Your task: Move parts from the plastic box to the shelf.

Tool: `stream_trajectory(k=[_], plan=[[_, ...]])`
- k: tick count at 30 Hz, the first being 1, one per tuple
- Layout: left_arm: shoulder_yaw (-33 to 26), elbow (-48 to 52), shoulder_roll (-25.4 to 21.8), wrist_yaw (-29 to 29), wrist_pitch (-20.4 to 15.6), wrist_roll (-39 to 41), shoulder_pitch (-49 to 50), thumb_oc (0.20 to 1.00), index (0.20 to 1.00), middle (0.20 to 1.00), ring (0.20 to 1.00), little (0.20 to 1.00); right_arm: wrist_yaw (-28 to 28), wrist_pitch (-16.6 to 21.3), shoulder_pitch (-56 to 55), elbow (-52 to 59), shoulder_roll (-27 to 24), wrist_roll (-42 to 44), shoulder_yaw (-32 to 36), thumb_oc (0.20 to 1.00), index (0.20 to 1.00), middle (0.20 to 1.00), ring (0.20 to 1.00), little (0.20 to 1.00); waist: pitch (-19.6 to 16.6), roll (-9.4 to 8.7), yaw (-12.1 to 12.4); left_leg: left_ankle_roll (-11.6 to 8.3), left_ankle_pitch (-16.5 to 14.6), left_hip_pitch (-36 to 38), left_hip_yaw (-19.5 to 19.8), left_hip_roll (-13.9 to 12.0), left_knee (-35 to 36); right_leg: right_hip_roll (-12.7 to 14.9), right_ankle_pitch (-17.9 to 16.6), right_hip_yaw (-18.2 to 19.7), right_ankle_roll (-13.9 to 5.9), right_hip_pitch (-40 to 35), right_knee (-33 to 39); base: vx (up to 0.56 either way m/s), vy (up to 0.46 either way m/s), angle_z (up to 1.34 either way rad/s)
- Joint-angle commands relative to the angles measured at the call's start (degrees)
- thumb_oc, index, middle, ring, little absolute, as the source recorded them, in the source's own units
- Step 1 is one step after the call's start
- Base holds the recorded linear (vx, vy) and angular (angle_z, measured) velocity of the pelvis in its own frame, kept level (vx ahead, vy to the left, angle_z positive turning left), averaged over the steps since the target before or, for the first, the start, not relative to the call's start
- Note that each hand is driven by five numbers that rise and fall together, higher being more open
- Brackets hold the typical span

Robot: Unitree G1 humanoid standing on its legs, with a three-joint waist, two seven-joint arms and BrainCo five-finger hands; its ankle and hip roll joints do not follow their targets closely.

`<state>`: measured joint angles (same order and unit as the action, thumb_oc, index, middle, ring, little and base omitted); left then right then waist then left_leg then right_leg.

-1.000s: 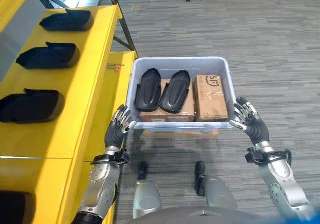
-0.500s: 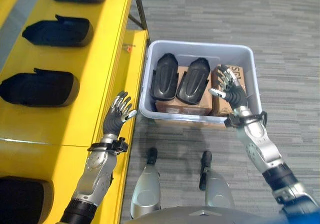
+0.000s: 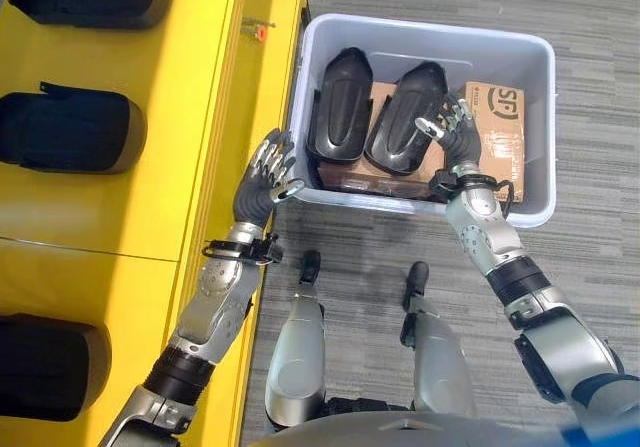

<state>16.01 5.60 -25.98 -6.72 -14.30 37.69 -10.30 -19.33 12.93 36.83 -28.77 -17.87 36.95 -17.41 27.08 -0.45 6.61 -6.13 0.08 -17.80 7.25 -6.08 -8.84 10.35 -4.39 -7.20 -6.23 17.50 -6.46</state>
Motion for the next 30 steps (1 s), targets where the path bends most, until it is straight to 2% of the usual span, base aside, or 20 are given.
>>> stream_trajectory(k=[1,13,30], plan=[[-0.28,8.25,-2.23,-1.12,-4.29,0.42,2.24,1.0,1.0,1.0,1.0,1.0,-0.95,3.94,2.43,1.61,0.51,0.88,0.85,1.0,1.0,1.0,1.0,1.0,-1.92,-0.82,-0.4,3.03,-0.36,-2.82,-1.81,-0.21,-1.23,2.73,6.84,0.86,-1.3,-2.48,-3.21,0.0,0.0,0.0],[0.46,10.75,-0.66,-4.26,-5.95,0.7,-1.24,1.0,1.0,1.0,1.0,1.0,-6.55,6.13,7.11,-1.59,-1.19,0.09,4.95,1.0,1.0,1.0,1.0,1.0,0.37,-1.21,-0.39,3.12,-0.7,-4.93,-1.38,0.29,-2.37,2.74,6.92,0.61,-1.29,-0.97,-4.02,0.0,0.0,0.0],[1.75,12.09,-1.84,-5.59,-6.42,1.02,-4.44,1.0,1.0,1.0,1.0,1.0,-7.99,6.32,17.02,-12.65,-1.02,3.58,4.23,1.0,1.0,1.0,1.0,1.0,2.71,-1.11,1.18,3.2,-0.8,-7.73,-0.46,1.17,-3.65,2.75,7.06,-0.09,-1.08,0.74,-4.98,0.0,-0.001,0.02]])
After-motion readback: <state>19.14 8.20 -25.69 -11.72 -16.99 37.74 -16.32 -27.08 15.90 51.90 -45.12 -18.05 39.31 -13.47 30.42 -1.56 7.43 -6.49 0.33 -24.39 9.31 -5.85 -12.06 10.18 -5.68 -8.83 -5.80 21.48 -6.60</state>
